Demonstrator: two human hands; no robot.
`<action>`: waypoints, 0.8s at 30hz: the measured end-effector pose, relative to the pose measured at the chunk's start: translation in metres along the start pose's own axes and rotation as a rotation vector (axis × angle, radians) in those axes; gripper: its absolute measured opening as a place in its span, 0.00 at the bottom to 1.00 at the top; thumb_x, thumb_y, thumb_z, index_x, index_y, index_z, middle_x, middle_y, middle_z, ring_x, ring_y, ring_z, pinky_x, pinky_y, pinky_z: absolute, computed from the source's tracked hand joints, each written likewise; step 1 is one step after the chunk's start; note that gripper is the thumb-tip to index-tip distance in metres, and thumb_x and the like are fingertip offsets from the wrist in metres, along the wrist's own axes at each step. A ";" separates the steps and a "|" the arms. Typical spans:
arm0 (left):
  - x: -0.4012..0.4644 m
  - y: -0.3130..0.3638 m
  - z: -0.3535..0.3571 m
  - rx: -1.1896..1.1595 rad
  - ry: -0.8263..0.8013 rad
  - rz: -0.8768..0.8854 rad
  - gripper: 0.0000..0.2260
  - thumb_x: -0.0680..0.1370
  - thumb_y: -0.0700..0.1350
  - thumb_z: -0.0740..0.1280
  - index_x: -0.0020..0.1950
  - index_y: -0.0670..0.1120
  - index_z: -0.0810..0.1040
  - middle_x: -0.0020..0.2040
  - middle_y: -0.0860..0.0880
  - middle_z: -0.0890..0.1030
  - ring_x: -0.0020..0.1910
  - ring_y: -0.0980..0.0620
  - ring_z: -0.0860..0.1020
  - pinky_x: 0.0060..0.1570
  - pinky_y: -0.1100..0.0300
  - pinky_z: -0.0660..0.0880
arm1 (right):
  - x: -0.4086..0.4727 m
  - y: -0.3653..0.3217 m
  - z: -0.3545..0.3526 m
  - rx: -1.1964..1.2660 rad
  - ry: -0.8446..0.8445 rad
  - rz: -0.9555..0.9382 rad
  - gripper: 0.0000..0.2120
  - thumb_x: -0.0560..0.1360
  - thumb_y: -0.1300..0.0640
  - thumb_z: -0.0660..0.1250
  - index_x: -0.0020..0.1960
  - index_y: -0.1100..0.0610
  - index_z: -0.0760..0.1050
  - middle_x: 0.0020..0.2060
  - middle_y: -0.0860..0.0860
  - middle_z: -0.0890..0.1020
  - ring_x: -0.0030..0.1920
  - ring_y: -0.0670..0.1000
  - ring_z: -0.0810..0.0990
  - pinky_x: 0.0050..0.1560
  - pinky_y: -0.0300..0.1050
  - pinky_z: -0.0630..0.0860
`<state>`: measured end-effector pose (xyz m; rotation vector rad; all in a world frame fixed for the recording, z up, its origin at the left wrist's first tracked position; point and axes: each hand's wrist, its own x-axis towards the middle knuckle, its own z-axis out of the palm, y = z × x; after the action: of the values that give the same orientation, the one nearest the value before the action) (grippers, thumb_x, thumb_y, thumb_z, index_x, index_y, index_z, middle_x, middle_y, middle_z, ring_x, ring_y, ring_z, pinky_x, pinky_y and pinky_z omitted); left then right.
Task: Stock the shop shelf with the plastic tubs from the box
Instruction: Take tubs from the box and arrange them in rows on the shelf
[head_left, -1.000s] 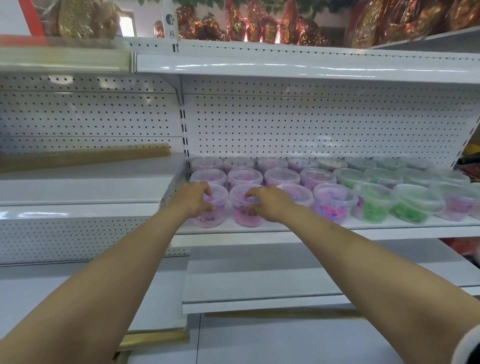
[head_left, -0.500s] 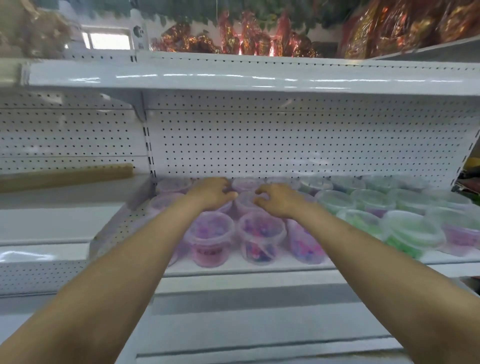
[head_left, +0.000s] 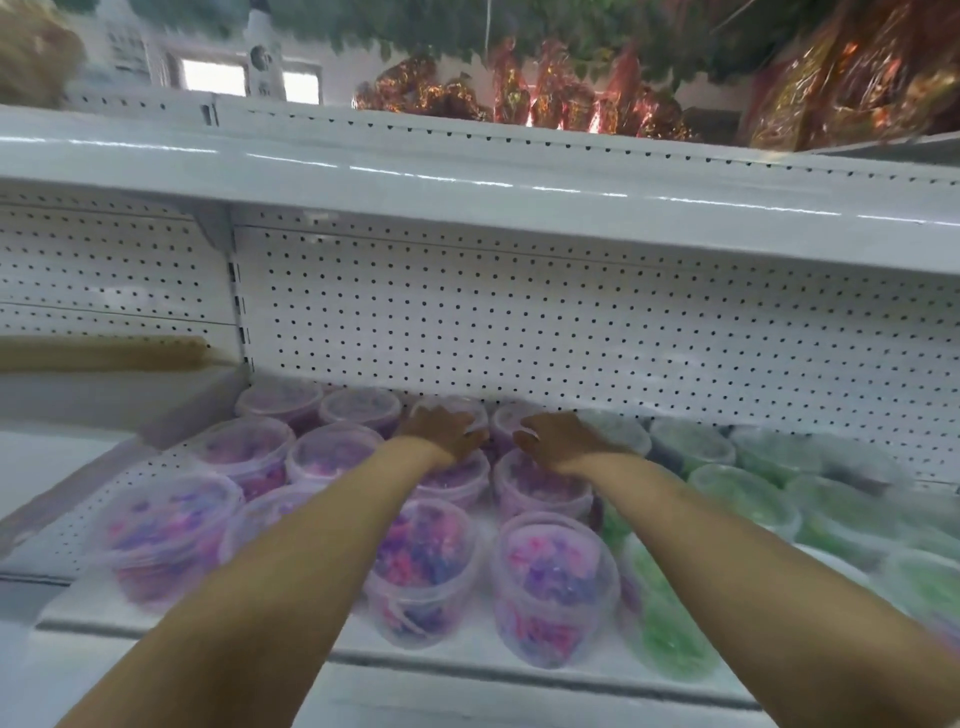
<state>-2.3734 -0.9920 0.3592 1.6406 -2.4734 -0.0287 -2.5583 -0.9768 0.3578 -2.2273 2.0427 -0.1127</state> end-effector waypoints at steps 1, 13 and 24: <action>0.002 0.001 0.003 0.006 -0.009 -0.019 0.13 0.76 0.49 0.59 0.58 0.48 0.76 0.60 0.45 0.77 0.59 0.44 0.75 0.58 0.51 0.72 | 0.003 0.000 0.002 -0.005 -0.005 -0.027 0.23 0.83 0.44 0.51 0.71 0.53 0.70 0.71 0.57 0.72 0.69 0.59 0.71 0.63 0.51 0.69; -0.012 -0.003 -0.003 -0.016 -0.080 -0.043 0.12 0.80 0.48 0.55 0.58 0.48 0.75 0.61 0.47 0.74 0.61 0.45 0.72 0.56 0.55 0.68 | -0.008 -0.012 -0.006 0.080 0.047 -0.144 0.11 0.83 0.53 0.54 0.53 0.56 0.74 0.61 0.57 0.77 0.55 0.54 0.75 0.46 0.43 0.63; -0.052 0.013 -0.019 -0.043 -0.123 0.038 0.17 0.82 0.57 0.54 0.65 0.56 0.76 0.64 0.50 0.77 0.59 0.48 0.76 0.50 0.60 0.69 | -0.063 -0.008 -0.016 -0.102 0.005 -0.044 0.21 0.81 0.43 0.51 0.58 0.51 0.78 0.57 0.55 0.81 0.53 0.56 0.79 0.51 0.47 0.75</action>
<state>-2.3624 -0.9378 0.3725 1.6196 -2.5738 -0.1818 -2.5582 -0.9143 0.3766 -2.3345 2.0465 -0.0192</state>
